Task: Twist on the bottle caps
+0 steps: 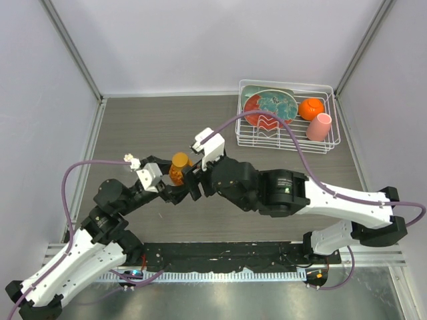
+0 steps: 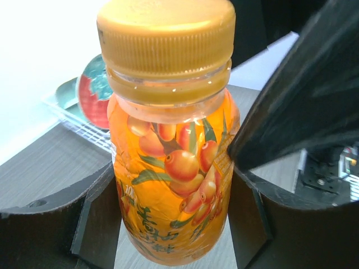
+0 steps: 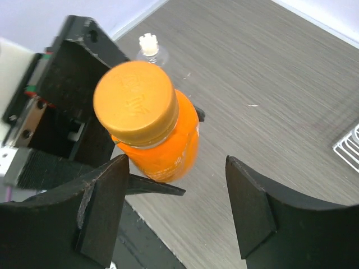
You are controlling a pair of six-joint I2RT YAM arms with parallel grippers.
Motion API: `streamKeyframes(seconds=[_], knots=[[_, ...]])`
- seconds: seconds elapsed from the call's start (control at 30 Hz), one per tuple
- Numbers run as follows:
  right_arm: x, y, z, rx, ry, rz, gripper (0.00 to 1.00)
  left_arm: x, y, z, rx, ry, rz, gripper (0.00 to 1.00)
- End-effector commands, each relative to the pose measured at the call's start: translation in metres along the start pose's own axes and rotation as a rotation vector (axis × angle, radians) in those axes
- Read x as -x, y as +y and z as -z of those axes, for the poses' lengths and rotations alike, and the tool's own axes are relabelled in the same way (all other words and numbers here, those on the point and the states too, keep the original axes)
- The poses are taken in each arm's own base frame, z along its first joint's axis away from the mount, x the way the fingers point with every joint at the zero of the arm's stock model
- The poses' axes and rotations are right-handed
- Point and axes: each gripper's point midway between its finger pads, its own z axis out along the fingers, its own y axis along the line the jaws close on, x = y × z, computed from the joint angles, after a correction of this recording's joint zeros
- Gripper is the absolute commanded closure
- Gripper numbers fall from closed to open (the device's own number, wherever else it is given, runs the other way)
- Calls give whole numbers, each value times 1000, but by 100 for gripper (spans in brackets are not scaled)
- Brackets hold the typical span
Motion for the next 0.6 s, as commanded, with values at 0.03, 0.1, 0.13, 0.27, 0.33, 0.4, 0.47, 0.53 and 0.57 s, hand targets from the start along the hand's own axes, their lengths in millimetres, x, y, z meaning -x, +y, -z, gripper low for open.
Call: streamKeyframes(seconds=[0.03, 0.1, 0.13, 0.27, 0.33, 0.4, 0.47, 0.53, 0.57], knots=[[41, 9, 56, 283, -99, 39, 26, 9, -52, 6, -300, -31, 8, 88], [38, 30, 85, 518, -114, 110, 26, 4, -86, 20, -517, -14, 23, 88], [41, 38, 98, 599, -134, 125, 25, 3, -95, 24, -577, -9, 30, 87], [44, 55, 133, 798, -170, 174, 23, 4, -119, 41, -749, 3, 58, 87], [44, 60, 134, 825, -177, 201, 21, 8, -126, 47, -807, -1, 66, 87], [43, 71, 131, 871, -169, 220, 22, 11, -130, 50, -837, 4, 86, 87], [44, 79, 130, 901, -172, 242, 21, 13, -134, 54, -874, 10, 99, 88], [42, 89, 123, 932, -167, 270, 22, 16, -138, 58, -908, 15, 111, 88], [41, 92, 121, 939, -163, 278, 22, 16, -139, 59, -920, 18, 115, 88]])
